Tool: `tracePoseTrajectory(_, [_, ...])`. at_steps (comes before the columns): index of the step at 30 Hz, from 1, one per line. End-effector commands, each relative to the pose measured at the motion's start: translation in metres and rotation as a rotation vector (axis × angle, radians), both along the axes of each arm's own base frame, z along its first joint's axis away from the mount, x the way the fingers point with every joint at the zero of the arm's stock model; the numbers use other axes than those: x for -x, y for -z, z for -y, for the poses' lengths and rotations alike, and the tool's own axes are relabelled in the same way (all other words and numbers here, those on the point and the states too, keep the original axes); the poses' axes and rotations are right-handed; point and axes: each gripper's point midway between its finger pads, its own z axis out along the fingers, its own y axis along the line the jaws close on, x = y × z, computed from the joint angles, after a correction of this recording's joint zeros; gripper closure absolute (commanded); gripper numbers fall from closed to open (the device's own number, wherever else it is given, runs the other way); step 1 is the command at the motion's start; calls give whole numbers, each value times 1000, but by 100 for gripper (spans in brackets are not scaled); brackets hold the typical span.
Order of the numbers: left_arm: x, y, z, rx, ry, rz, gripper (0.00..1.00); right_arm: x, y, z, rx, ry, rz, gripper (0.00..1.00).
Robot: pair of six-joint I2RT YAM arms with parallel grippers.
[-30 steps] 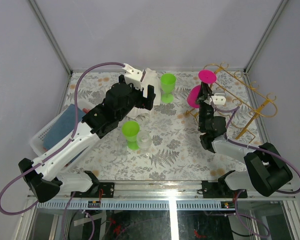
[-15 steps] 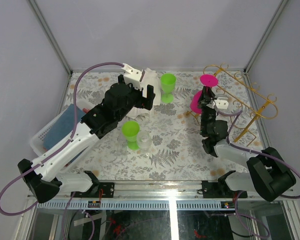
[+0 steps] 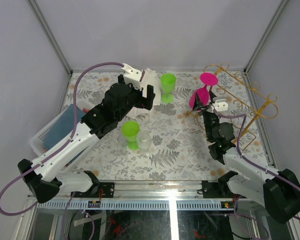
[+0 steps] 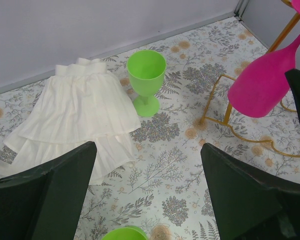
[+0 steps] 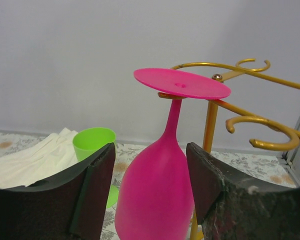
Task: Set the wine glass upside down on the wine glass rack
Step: Turn the wine glass upside down at the wine rack.
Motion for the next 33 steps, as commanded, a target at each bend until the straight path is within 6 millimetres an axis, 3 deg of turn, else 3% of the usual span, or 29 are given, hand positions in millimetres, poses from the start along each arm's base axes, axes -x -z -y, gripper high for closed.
tracePoseTrajectory(1, [-4,-21,-7,47,-31,68,14,11,6,-13,133,-93,-33,31])
tracePoseTrajectory(5, [-4,-21,-7,48,-32,67,14,21,15,-15,184,-133,-63,20])
tracePoseTrajectory(8, [-4,-21,-7,49,-32,67,14,31,30,-29,271,-233,-127,16])
tracePoseTrajectory(14, [-5,-22,-11,42,-49,74,14,49,46,-51,382,-401,-239,12])
tracePoseTrajectory(22, [-12,-25,-19,52,-92,66,14,58,58,-68,338,-519,-391,9])
tracePoseTrajectory(28, [-17,-28,-23,79,-122,12,14,58,86,-100,345,-577,-502,4])
tracePoseTrajectory(31, [-19,-17,-33,95,-140,-41,14,49,91,-113,325,-554,-545,3])
tracePoseTrajectory(33, [-20,-1,-50,98,-196,-68,13,39,91,-118,284,-528,-580,0])
